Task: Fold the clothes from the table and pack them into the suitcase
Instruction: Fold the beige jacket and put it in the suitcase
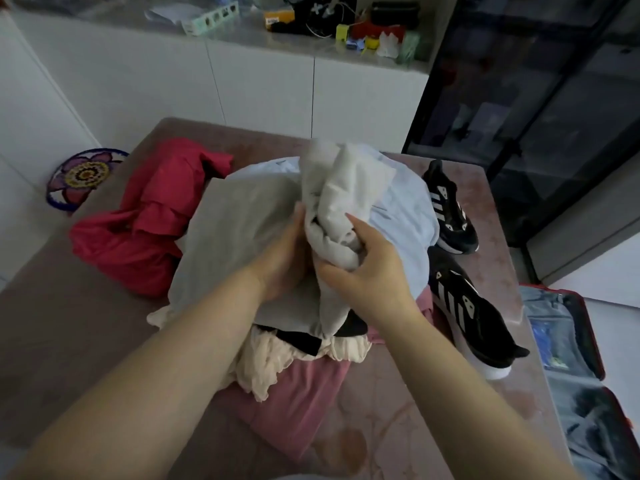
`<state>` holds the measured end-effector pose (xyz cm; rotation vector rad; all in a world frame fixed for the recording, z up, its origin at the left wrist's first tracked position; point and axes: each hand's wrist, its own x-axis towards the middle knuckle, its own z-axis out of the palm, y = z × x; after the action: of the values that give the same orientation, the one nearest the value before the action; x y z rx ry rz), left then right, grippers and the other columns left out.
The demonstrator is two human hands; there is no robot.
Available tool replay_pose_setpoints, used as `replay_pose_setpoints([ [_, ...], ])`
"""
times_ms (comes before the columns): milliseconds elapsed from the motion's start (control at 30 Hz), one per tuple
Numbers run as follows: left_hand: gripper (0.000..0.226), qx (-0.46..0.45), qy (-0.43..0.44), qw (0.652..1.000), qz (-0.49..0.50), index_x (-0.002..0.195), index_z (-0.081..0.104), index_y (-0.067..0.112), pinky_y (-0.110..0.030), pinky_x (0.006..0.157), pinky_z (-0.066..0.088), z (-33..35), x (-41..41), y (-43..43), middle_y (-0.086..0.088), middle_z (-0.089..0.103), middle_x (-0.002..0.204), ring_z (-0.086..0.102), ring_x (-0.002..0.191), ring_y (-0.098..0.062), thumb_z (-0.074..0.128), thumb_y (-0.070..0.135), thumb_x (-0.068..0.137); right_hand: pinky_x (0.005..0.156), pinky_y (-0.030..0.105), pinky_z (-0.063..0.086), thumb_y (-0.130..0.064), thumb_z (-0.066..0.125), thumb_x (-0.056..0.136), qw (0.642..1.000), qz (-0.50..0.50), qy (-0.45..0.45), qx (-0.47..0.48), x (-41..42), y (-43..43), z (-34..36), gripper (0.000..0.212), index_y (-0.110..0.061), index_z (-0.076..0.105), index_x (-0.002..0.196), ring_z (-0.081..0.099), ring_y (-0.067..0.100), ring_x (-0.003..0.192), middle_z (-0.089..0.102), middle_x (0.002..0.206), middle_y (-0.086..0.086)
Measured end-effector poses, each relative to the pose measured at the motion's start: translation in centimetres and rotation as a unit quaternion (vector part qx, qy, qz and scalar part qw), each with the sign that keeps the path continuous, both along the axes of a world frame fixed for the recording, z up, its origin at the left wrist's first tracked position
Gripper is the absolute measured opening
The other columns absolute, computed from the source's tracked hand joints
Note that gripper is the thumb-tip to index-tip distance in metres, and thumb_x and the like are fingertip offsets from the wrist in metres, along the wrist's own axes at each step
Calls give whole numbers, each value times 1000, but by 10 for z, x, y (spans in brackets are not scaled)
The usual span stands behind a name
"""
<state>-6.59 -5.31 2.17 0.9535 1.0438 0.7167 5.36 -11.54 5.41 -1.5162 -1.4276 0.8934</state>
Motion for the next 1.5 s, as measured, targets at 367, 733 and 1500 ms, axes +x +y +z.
replay_pose_setpoints([
  [367,43,26,82,996,13,110,63,17,-24,80,49,31,-146,52,-5,70,107,67,95,-12,62,44,76,84,34,46,-30,65,71,888,124,-429,106,-167,36,-26,44,-11,65,111,61,22,72,61,85,3],
  [733,58,228,363,891,149,137,38,12,-28,82,38,-49,-160,89,-14,57,124,54,112,-32,65,24,87,111,47,-16,-82,13,73,896,120,-427,-4,-115,66,-52,88,-40,-4,149,-13,31,145,-9,159,4],
  [1500,89,327,502,785,-159,145,-15,37,-43,116,-3,-83,-177,40,1,-11,158,-7,145,-18,23,80,78,115,48,-9,-66,50,83,897,97,-420,-99,-78,101,-70,91,-35,-3,150,-17,25,144,-18,158,-4],
])
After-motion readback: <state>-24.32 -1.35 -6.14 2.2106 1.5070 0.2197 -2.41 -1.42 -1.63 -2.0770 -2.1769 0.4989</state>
